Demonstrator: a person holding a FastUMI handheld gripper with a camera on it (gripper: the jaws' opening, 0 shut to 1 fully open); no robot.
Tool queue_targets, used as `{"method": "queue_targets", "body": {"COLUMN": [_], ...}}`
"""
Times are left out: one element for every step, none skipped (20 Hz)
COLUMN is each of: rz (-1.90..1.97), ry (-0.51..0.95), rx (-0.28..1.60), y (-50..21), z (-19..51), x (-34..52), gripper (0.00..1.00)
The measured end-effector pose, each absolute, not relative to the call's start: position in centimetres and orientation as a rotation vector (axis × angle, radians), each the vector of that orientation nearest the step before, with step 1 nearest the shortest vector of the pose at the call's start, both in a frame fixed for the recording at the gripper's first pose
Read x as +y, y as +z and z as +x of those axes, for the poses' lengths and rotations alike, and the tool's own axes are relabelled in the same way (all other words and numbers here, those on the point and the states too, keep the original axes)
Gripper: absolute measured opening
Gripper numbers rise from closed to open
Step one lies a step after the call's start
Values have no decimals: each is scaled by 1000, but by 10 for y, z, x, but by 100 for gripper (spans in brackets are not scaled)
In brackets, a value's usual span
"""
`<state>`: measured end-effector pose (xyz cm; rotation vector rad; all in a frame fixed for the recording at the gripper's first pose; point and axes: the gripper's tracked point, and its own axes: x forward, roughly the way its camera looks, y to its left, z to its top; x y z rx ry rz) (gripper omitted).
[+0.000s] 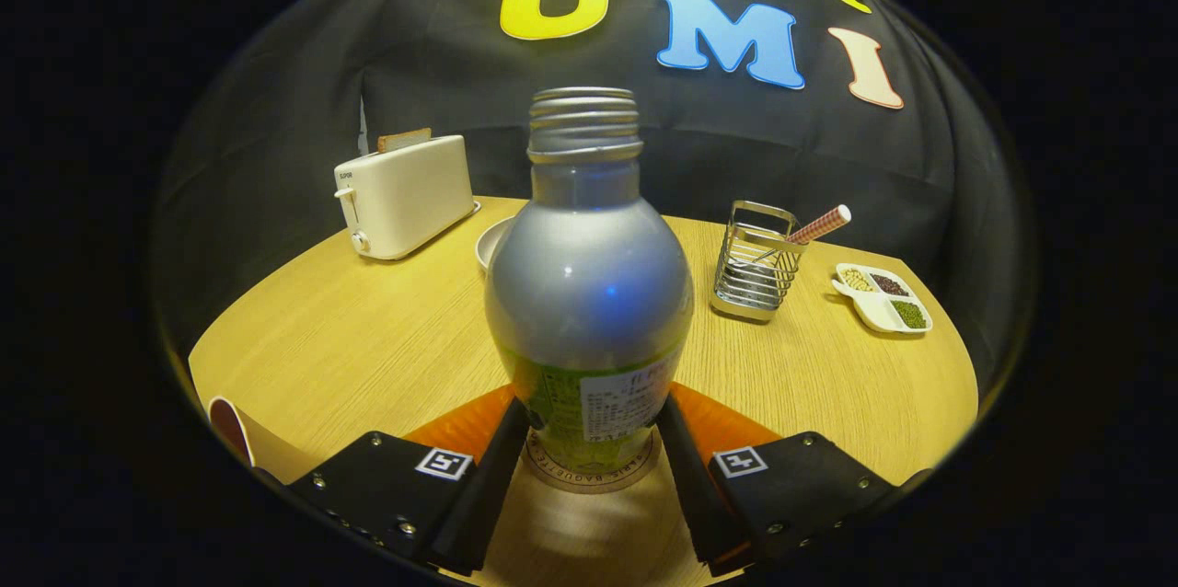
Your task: Take the bottle from table, then pour the juice into the cup, finally place the bottle on the coaster
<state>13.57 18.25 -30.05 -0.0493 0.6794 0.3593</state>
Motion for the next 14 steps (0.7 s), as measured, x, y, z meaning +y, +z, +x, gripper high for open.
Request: {"method": "queue_targets", "body": {"rz": [-46,-47,-48,-49,-50,-54,-58,-54,-47,-41,-37,-39,-42,-39], "ry": [356,353,352,355,354,352,344,342,341,339,334,320,301,289], "rx": [682,681,683,682,676,669,657,644,632,623,612,593,569,544], "y": [-301,-300,-301,-299,-298,-296,-289,-283,-276,-269,-261,-251,-240,-228], "z": [135,136,135,134,134,135,134,134,132,131,127,125,123,121], "x": [182,181,180,180,180,179,177,177,176,176,175,171,167,165], "gripper": [81,81,81,81,86,92,98,98,98,98,98,97,98,98]}}
